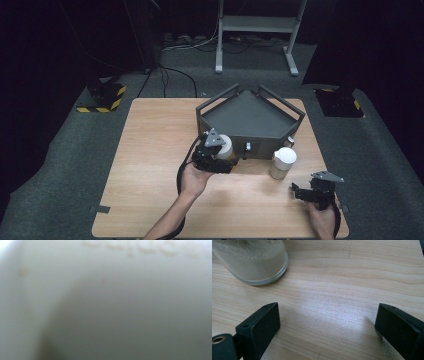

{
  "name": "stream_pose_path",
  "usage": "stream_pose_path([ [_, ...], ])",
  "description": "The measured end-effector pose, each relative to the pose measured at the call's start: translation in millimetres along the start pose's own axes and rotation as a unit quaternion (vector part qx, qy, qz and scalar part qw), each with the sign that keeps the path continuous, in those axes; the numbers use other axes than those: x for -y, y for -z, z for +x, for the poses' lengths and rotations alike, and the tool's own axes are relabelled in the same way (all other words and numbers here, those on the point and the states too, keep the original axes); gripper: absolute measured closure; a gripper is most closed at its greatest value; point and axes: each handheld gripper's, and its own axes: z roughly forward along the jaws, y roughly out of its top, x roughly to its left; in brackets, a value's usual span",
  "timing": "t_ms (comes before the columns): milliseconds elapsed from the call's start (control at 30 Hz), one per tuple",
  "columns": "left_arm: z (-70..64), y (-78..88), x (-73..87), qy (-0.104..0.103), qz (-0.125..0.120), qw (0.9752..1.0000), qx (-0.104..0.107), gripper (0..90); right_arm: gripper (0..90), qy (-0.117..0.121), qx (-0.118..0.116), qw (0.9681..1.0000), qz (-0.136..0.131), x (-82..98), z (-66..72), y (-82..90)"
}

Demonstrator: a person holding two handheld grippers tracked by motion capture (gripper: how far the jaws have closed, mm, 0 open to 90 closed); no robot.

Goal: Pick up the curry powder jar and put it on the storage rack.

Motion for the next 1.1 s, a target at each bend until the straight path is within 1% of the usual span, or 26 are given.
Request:
stream_pose_path([
  [33, 0.0, 0.0, 0.0, 0.0, 0.0, 1.0, 0.0, 31.0, 5.5, 0.0, 0.0, 1.0, 0.0, 0.0, 0.0, 0.0],
  [167, 6.9, -2.7, -22.6, -0.004, 0.01, 0.9999, 0.003, 31.0, 5.7, 0.001, 0.0, 1.0, 0.0, 0.1, -0.1, 0.0],
  [300, 9.8, -7.5, -40.6, -0.012, 0.02, 0.9997, -0.002, 31.1, 6.0, 0.0, -0.001, 1.0, 0.0, 0.2, 0.0, 0.2],
  [467, 13.6, -14.2, -58.1, -0.005, 0.015, 0.9998, -0.01, 31.1, 6.0, 0.0, -0.001, 1.0, 0.0, 0.2, 0.0, 0.2],
  [567, 15.8, -17.6, -67.5, -0.002, 0.01, 0.9999, -0.011, 31.1, 6.0, 0.001, -0.001, 1.0, -0.001, 0.2, -0.2, 0.1],
  [633, 16.1, -21.7, -77.7, -0.006, 0.014, 0.9997, -0.017, 31.1, 6.0, 0.0, -0.001, 1.0, 0.0, 0.2, -0.1, 0.2],
  [733, 17.7, -28.5, -90.2, -0.006, 0.019, 0.9995, -0.025, 31.2, 6.0, 0.0, -0.001, 1.0, -0.001, 0.3, 0.0, 0.2],
  [867, 22.2, -36.1, -99.7, 0.003, 0.019, 0.9993, -0.032, 31.2, 6.0, 0.0, -0.001, 1.0, -0.001, 0.3, -0.1, 0.2],
  [967, 29.2, -44.6, -107.1, 0.013, 0.021, 0.9989, -0.04, 31.3, 6.0, 0.0, -0.001, 1.0, -0.001, 0.3, -0.2, 0.1],
  [1033, 30.6, -47.2, -108.6, 0.016, 0.022, 0.9987, -0.042, 31.3, 6.0, 0.0, -0.001, 1.0, -0.001, 0.3, -0.2, 0.1],
  [1100, 33.0, -52.9, -112.3, 0.017, 0.028, 0.9982, -0.05, 31.3, 6.0, 0.0, -0.001, 1.0, -0.001, 0.4, -0.2, 0.1],
])
